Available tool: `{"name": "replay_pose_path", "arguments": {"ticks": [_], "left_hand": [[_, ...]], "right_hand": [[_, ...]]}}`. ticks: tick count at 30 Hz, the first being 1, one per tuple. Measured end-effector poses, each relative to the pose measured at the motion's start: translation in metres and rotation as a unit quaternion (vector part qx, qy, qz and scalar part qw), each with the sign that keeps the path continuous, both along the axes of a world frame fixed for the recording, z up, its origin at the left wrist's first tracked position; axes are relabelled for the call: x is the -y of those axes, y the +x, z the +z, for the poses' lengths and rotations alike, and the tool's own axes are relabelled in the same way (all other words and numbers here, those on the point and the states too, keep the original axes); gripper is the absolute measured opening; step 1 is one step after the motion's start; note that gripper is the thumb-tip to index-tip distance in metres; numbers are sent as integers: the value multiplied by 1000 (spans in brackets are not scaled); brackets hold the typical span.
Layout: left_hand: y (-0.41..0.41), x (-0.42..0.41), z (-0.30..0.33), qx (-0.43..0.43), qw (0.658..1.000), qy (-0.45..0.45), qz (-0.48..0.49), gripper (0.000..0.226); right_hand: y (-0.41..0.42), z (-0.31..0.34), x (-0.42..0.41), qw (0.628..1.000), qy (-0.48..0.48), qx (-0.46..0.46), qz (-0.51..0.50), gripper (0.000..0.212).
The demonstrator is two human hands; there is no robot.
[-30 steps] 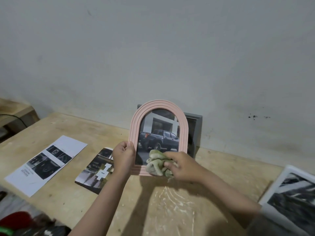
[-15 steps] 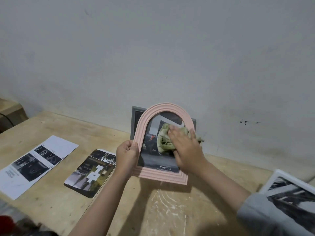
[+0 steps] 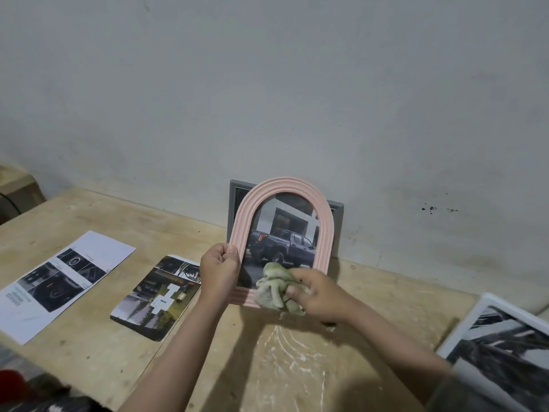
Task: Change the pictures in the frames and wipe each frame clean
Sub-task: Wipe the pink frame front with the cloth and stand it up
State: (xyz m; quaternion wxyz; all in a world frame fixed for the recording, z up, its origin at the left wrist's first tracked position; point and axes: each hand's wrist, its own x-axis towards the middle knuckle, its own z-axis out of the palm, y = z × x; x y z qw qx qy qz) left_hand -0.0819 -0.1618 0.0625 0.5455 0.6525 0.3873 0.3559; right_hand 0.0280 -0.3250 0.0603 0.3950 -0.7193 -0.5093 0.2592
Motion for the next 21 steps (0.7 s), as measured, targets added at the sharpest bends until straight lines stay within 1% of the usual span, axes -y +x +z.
{"name": "replay_pose_path", "arguments": {"ticks": [2,4,5,6,7,8,9,10,11,13,15,17,19,21], "left_hand": [[0,0,2,6,1000,5,5,34],[2,-1,5,13,1000,6,3,36],[2,-1,7,14,1000,10,-1,36],[2,0,8,14,1000,13,-6,35],[1,1,8,15,1000,14,-11,34],[1,3,8,21,999,15,-23,33],[1,4,7,29,999,15,-36,32],[1,6,6,43,998,15,-49,31],[2,7,6,57,997,10,-56,30],[3,7,5,79,996,2,-50,32],[4,7,5,88,995,-7,-43,38],[4,4,3,93,995,-19,-41,37],[3,-2,0,107,992,-48,-45,33],[0,-7,-1,107,991,-69,-38,33]], "right_hand": [[11,17,-3,999,32,-9,-20,23],[19,34,-7,989,108,47,-93,28],[23,41,-10,973,157,104,-131,33],[29,47,-13,950,200,180,-160,39],[37,51,-18,922,218,264,-178,45],[47,53,-24,896,210,344,-185,52],[56,51,-29,872,180,415,-185,59],[61,48,-35,853,140,471,-178,68],[63,44,-39,841,109,503,-168,76],[55,35,-47,836,103,520,-142,86],[38,26,-50,841,127,515,-110,88],[19,16,-50,851,139,500,-82,84],[1,3,-49,865,148,476,-52,74],[-12,-12,-46,871,169,461,-14,65]]}}
